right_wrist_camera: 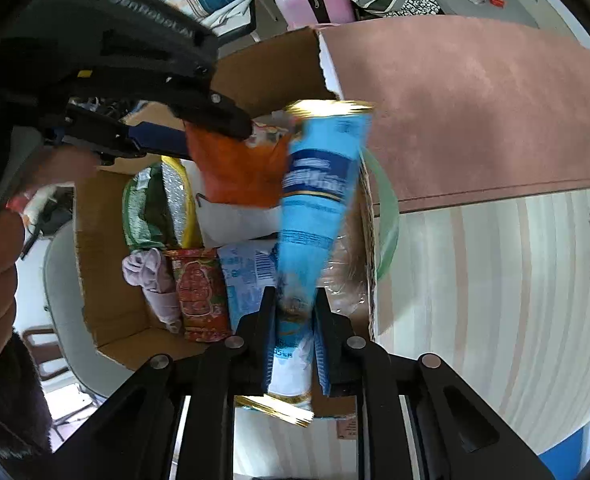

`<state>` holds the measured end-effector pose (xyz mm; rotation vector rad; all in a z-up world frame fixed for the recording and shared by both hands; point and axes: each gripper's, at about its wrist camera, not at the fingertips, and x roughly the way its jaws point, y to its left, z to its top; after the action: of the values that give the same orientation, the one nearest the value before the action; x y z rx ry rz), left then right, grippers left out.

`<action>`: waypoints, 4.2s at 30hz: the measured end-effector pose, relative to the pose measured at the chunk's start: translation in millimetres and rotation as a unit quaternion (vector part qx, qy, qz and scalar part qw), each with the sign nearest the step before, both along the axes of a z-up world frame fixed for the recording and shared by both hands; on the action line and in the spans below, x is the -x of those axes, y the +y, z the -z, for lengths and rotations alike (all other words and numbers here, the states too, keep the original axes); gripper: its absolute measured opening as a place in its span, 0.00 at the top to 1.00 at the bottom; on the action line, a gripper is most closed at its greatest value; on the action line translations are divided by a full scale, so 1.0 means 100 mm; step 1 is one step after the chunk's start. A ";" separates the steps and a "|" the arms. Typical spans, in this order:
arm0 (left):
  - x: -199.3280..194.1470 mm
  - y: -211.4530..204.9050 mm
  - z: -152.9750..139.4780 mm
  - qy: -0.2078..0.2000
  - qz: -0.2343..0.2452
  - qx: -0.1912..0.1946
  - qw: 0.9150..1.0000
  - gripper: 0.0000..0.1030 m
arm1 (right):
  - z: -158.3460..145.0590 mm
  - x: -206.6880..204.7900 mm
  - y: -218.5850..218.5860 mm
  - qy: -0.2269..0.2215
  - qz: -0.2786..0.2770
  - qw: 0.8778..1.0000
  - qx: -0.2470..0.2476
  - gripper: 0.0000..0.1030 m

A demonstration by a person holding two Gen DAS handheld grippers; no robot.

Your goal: Organize soft objects

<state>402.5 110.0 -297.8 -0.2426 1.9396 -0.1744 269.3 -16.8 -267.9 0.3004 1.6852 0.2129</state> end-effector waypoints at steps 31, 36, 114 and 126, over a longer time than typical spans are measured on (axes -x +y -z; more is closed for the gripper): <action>1.52 0.86 -1.06 -0.244 -0.038 -0.139 0.959 0.04 | -0.53 0.41 0.07 -0.084 -0.047 0.988 0.117 0.22; 1.68 0.90 -1.08 -0.258 -0.050 -0.152 0.953 0.04 | -0.59 0.46 0.13 -0.104 -0.054 0.984 0.136 0.00; 3.31 0.61 -3.47 -0.428 -0.087 -0.172 0.883 0.04 | -3.63 1.96 -0.40 -0.334 -0.037 0.931 0.142 0.00; 3.33 0.59 -3.46 -0.425 -0.086 -0.171 0.885 0.04 | -3.67 1.96 -0.41 -0.332 -0.036 0.932 0.138 0.00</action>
<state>69.2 169.5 48.4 -0.0740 1.0348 0.1661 73.7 -57.8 99.0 -0.0507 1.0321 0.1104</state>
